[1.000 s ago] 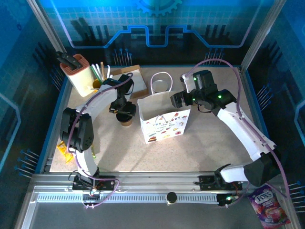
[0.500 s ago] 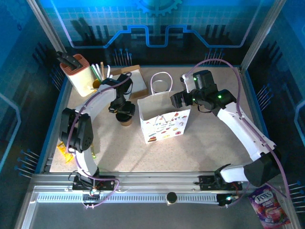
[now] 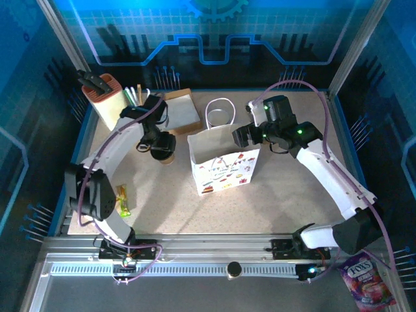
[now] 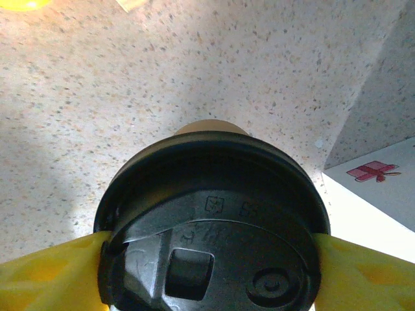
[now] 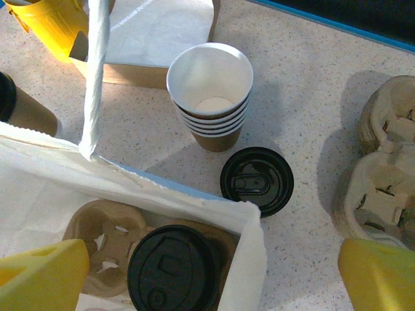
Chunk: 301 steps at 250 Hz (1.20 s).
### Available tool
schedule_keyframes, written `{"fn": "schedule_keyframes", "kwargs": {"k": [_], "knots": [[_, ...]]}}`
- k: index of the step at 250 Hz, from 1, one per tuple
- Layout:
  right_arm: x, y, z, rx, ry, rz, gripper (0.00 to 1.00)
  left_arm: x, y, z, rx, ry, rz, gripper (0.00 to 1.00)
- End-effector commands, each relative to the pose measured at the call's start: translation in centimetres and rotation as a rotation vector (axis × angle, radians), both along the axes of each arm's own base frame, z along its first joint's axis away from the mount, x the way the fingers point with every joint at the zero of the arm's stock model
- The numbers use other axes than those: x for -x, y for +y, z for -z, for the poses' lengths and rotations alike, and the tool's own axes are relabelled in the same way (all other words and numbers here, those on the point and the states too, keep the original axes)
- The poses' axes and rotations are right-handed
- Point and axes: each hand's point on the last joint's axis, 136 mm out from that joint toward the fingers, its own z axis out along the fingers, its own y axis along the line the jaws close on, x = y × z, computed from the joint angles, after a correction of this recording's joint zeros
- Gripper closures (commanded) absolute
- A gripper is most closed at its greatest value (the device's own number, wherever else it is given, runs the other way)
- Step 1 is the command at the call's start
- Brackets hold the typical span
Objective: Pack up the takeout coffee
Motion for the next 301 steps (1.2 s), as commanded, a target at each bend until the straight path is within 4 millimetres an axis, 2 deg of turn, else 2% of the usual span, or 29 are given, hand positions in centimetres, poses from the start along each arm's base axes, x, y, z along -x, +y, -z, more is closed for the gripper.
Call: {"fn": "schedule_keyframes", "kwargs": {"k": [1,52,148,237,301], "knots": [[0.2,0.4,-1.2,-0.015,-0.006,-0.008,0.01,0.6,0.8,-2.9,0.033,-0.081,-0.013,0.33],[0.5,0.9,-1.2,0.008,0.007,-0.010,0.01,1.5,1.3,-7.6,0.038,-0.194,0.006,0.34],[1.2,1.2,-1.8,0.045,0.014,0.002,0.00,5.0,-0.2,-16.1,0.095,-0.369,0.151,0.34],[1.3,1.0,-2.0,0.081,0.019,0.016,0.00,7.9,-1.2,-21.2,0.053,-0.450,0.266,0.35],[1.8,0.5,-2.0,0.094,0.014,0.018,0.00,9.6,-3.3,-23.7,0.069,-0.488,0.372,0.36]]}}
